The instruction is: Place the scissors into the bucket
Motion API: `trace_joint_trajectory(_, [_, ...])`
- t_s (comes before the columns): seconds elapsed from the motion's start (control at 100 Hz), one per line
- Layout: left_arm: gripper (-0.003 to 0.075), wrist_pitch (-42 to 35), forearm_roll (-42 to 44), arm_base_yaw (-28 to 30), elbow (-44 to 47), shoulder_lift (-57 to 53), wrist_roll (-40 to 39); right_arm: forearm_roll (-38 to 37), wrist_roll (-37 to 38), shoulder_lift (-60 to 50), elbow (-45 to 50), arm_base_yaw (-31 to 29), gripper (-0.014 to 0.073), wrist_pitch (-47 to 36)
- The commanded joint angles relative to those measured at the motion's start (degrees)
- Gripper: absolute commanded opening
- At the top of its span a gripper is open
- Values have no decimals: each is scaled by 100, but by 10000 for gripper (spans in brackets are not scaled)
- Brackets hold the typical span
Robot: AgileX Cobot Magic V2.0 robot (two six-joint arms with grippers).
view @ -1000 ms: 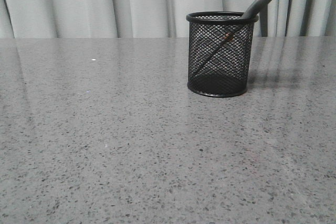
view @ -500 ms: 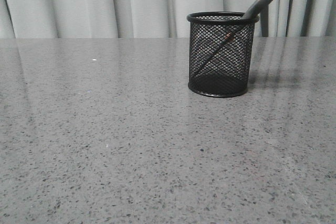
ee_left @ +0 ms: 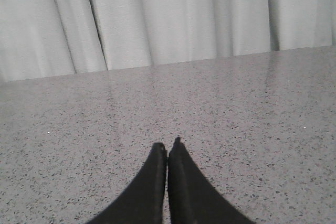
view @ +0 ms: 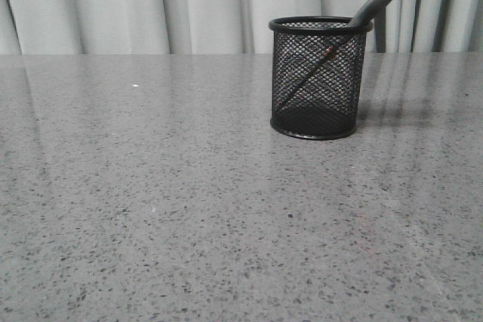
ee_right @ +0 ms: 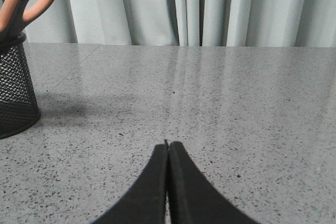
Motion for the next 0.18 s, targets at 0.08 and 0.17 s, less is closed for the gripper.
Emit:
trace_joint_trajectory(0.08, [-21, -447, -32, 23, 162, -149, 0, -63, -16, -148, 104, -49, -56, -425])
trace_joint_trajectory(0.17, [-21, -447, -32, 23, 162, -149, 0, -63, -16, -148, 104, -49, -56, -425])
